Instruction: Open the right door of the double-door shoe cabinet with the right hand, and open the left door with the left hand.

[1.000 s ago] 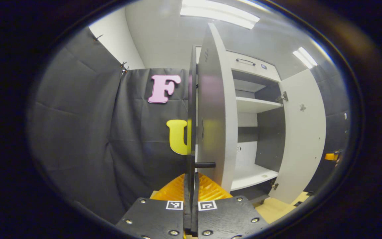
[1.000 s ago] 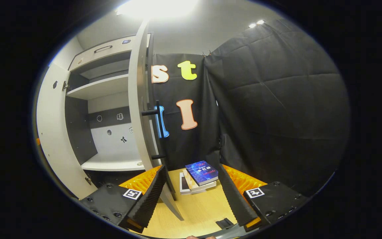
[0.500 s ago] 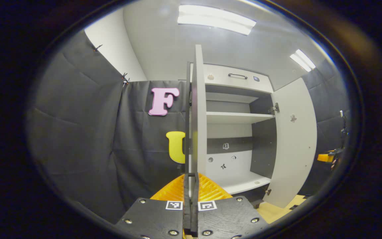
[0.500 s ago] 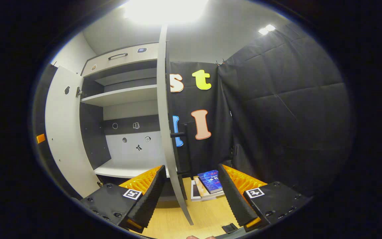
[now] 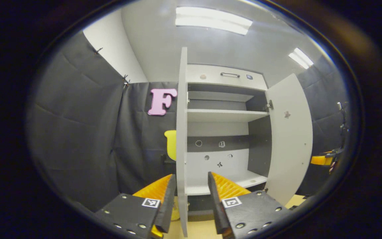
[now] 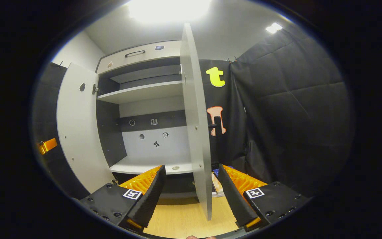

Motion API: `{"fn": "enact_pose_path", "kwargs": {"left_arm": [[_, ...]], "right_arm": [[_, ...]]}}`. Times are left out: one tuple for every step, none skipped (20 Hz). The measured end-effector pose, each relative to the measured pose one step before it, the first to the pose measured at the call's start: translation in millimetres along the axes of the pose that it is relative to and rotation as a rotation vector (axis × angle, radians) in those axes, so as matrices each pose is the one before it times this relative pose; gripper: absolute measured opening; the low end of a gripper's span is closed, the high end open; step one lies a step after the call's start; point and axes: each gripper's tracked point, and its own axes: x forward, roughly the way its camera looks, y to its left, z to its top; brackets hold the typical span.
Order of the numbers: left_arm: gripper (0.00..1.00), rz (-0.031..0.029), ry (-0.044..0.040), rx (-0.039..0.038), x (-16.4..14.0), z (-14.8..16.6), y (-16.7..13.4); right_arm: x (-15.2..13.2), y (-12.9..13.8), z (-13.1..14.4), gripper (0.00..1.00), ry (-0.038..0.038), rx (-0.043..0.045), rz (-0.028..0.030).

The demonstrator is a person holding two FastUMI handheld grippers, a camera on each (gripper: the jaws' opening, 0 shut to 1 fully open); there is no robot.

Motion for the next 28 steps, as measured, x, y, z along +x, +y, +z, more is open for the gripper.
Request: {"fn": "enact_pose_path", "kwargs": {"left_arm": [[0.69, 0.00408, 0.01566, -0.00653, 3.83, -10.9, -2.31], [0.8, -0.0004, 0.01602, -0.00655, -2.19, -6.26, -1.12], [0.92, -0.00159, 0.01131, -0.00224, -0.24, -7.19, -2.83], [0.92, 0.00886, -0.00275, -0.00147, -1.79, -1.74, 0.33], [0.94, 0.01017, -0.0081, -0.00398, -0.92, 0.35, 0.91], [0.94, 0.00359, -0.00902, -0.00496, -1.5, -0.83, -1.5], [0.94, 0.00587, -0.00775, -0.0012, -3.06, -2.46, -2.18], [0.94, 0.00815, -0.01198, 0.00282, -3.23, -1.92, -1.16], [0.93, 0.01408, -0.01829, 0.00577, -2.39, -2.6, -0.27], [0.92, 0.02173, -0.0042, 0.00642, -4.14, -6.61, 1.98], [0.94, 0.01067, 0.00304, 0.01397, -4.69, -9.85, -1.96], [0.93, -0.00457, 0.01023, 0.01246, -4.14, -9.95, -4.82], [0.92, -0.0133, 0.01488, 0.00933, -2.15, -10.02, -6.09], [0.92, -0.01268, 0.01524, 0.00323, -2.56, -7.33, -4.6], [0.92, -0.00999, 0.01412, -0.00756, -1.88, -5.5, -4.07], [0.93, -0.00857, 0.00906, -0.01932, -1.2, -3.16, -2.81], [0.93, -0.00488, 0.00327, -0.02194, 0.16, -0.9, -2.35], [0.92, -0.00489, 0.00014, -0.01284, 0.15, 0.19, -0.82], [0.92, 0.00193, 0.00438, -0.00033, 1.08, -1.45, 1.8], [0.93, 0.00717, 0.00458, 0.0062, 0.3, -0.57, 1.9], [0.93, 0.00465, 0.00271, 0.0055, 0.37, -0.22, -0.24], [0.93, -0.00142, -0.00022, 0.00247, 0.32, 0.52, -0.37], [0.93, -0.00263, -0.00031, 0.00122, 0.64, -0.06, 0.04], [0.93, -0.00162, -0.00163, 0.00009, -0.01, 0.22, 0.36], [0.92, -0.00236, 0.00047, -0.00333, 0.59, -0.34, -0.36], [0.93, -0.00163, 0.00337, -0.00774, 0.44, -0.3, -0.47], [0.93, -0.0046, 0.00387, -0.00805, 0.28, -0.39, -0.18], [0.93, -0.00497, 0.00478, -0.00445, 0.22, -0.86, -0.11]], "right_arm": [[0.28, 5.41, -2.69, 0.98, 0.00522, -0.00129, 0.01241], [0.06, 4.53, -2.68, 0.98, 0.00236, -0.002, 0.00959], [0.08, 4.17, -0.85, 0.98, 0.00079, -0.0021, 0.00574], [0.19, 3.65, -0.47, 0.98, -0.00209, 0.00204, 0.00426], [-0.81, 2.05, -2.23, 0.98, -0.00117, 0.00541, 0.00518], [0.05, 4.93, -1.87, 0.98, -0.00338, 0.00628, 0.00407], [-0.47, 3.41, -1.43, 0.98, -0.00263, 0.00098, 0.00142], [0.53, 0.78, -2.73, 0.98, -0.00251, -0.00591, -0.00232], [0.55, 0.43, -2.82, 0.98, 0.00213, -0.01535, -0.00508], [-1.36, 3.66, -5.7, 0.98, 0.00478, -0.01886, 0.00036], [-1.22, 3.62, -6.43, 0.98, 0.00885, -0.0199, 0.00374], [-1.61, 4.28, -3.59, 0.98, 0.00554, -0.01735, 0.00707], [-1.18, 3.96, -2.92, 0.98, 0.00423, -0.01344, 0.00673], [-1.05, 3.28, -5.22, 0.98, 0.00703, -0.00983, 0.0078], [-0.51, 4.43, -4.12, 0.98, 0.00981, -0.00455, 0.01011], [-0.18, 3.86, -2.98, 0.98, 0.00791, -0.00239, 0.00861], [0.22, 2.3, -1.65, 0.98, 0.00616, 0.00052, 0.00674], [-0.01, 3.53, -0.96, 0.98, 0.00358, 0.00063, 0.00841], [0.23, 2.77, -0.17, 0.98, 0.0019, -0.001, 0.00274], [0.98, 1.25, -1.01, 0.98, 0.00382, -0.0014, 0.00086], [0.45, 0.82, -1.1, 0.98, 0.0058, -0.00009, 0.00005], [0.66, 0.29, -0.79, 0.98, 0.00584, 0.00187, -0.00014], [0.59, -0.56, 0.12, 0.98, 0.0036, 0.0044, -0.00172], [-0.38, -0.29, 0.0, 0.98, 0.00042, 0.00751, -0.00246], [0.52, -0.74, 1.23, 0.98, -0.00106, 0.00849, -0.00339], [0.19, -1.0, 1.05, 0.98, -0.00223, 0.0078, -0.00541], [1.8, -0.78, 2.42, 0.98, -0.00388, 0.00604, -0.0054], [0.1, -0.29, 1.05, 0.98, -0.00207, 0.00511, -0.00471]]}}
